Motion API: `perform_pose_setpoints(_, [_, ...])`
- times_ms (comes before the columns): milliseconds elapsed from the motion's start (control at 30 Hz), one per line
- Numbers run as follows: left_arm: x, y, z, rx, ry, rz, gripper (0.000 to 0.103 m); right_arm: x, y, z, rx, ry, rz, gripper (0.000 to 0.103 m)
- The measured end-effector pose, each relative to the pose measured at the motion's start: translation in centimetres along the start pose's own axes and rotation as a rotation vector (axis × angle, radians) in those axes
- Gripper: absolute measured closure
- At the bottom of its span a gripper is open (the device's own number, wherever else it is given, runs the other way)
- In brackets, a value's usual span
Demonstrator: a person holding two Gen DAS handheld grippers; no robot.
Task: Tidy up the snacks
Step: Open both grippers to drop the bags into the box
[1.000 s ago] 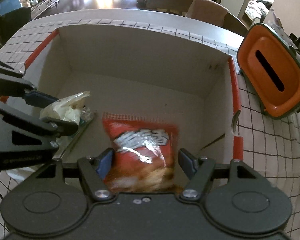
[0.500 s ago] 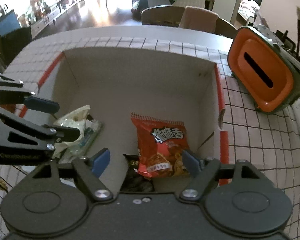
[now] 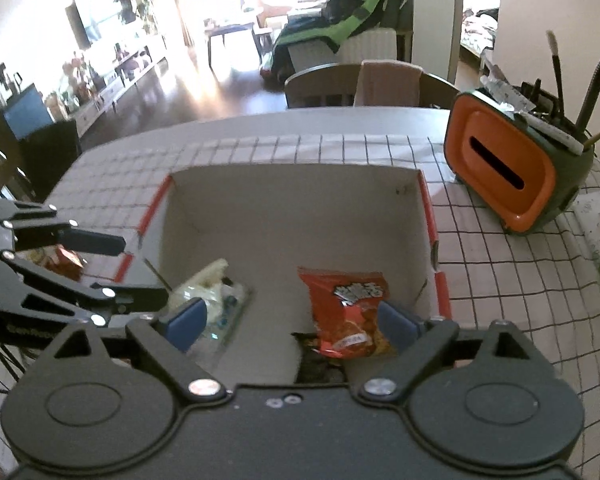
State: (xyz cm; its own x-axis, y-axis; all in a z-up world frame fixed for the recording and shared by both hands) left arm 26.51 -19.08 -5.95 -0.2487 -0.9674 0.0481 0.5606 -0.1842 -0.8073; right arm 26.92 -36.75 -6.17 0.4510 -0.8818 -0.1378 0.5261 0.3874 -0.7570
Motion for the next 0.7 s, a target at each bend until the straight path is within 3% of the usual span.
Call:
perform_pose_setpoints(367, [-3.4,-5.0,-2.8,0.101,-0.021,-0.014,0.023,-4.8,-3.0,-0.5,0.126,0.033,0.074,0.001])
perform_pose_setpoints(700, [-6.7,-10.3,-6.4,0.229,-0.017,0.020,0.017,-11.1,-4.2,-1.5,0.226,-0.002,0.145,0.000])
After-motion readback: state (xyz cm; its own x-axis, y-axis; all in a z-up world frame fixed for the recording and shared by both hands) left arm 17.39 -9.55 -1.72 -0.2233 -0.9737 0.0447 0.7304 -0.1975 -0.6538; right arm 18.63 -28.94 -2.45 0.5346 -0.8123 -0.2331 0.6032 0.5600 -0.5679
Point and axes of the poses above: each gripper's, at about its wrist camera, not at the fingertips, and y roughly the way its jaws point, x to its right, z to its top, the point moved 2 cm from there along y, roughly the way its jaws point, and after that the axes turned 1 degree about x, right-handed, at the moved point
